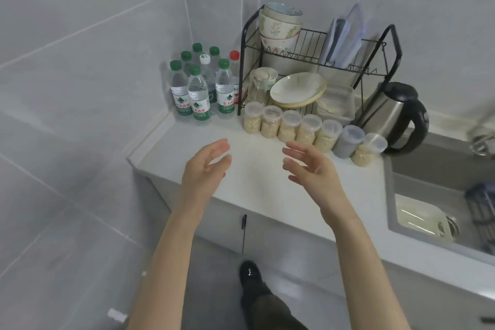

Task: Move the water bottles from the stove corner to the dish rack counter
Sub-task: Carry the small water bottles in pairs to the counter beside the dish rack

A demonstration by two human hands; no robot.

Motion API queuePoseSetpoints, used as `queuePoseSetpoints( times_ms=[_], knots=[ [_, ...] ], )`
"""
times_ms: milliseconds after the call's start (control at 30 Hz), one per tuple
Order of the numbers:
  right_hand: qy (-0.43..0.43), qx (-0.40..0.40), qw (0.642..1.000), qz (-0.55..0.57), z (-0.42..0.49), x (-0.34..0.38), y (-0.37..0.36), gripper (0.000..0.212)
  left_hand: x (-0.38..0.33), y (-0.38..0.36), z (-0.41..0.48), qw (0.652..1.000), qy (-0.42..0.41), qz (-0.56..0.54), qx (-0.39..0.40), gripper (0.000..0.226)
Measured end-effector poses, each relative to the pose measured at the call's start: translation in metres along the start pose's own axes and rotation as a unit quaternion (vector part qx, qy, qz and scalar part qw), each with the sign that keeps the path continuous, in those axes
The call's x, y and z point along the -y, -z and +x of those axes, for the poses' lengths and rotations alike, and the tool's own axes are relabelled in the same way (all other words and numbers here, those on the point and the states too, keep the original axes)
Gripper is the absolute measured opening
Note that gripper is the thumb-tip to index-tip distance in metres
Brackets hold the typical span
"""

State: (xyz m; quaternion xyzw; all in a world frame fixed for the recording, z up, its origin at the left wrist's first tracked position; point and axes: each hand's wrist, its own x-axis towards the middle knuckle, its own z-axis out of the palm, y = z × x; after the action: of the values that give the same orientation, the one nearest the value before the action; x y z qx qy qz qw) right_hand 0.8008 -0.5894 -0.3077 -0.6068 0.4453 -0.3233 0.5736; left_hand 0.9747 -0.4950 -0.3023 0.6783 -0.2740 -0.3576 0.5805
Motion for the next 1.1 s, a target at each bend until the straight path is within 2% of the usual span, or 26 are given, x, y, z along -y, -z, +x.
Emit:
queuePoseSetpoints(
  times_ms=[200,333,600,767,933,1100],
  knots=[
    [-0.024,-0.077,0.997,-0.004,-0.088,-0.021,0.040,0.028,0.017,-0.007,-0.060,0.997,0.027,0.001,0.077,0.030],
    [-0.027,-0.149,0.988,0.007,-0.148,-0.028,0.075,0.028,0.018,-0.043,-0.097,0.987,0.026,0.011,0.160,0.029],
    [-0.026,-0.297,0.954,0.029,-0.272,-0.049,0.152,0.028,0.009,-0.131,-0.182,0.938,0.016,0.018,0.345,0.027],
    [-0.036,-0.416,0.908,0.030,-0.391,-0.070,0.219,0.028,0.012,-0.211,-0.273,0.894,-0.003,0.033,0.447,0.026],
    [-0.063,-0.516,0.854,0.024,-0.540,-0.095,0.281,0.028,0.035,-0.289,-0.416,0.836,0.005,0.049,0.546,0.027],
    [-0.086,-0.612,0.785,0.042,-0.680,-0.116,0.324,0.027,0.060,-0.343,-0.554,0.764,0.019,0.066,0.641,0.025]
  ],
)
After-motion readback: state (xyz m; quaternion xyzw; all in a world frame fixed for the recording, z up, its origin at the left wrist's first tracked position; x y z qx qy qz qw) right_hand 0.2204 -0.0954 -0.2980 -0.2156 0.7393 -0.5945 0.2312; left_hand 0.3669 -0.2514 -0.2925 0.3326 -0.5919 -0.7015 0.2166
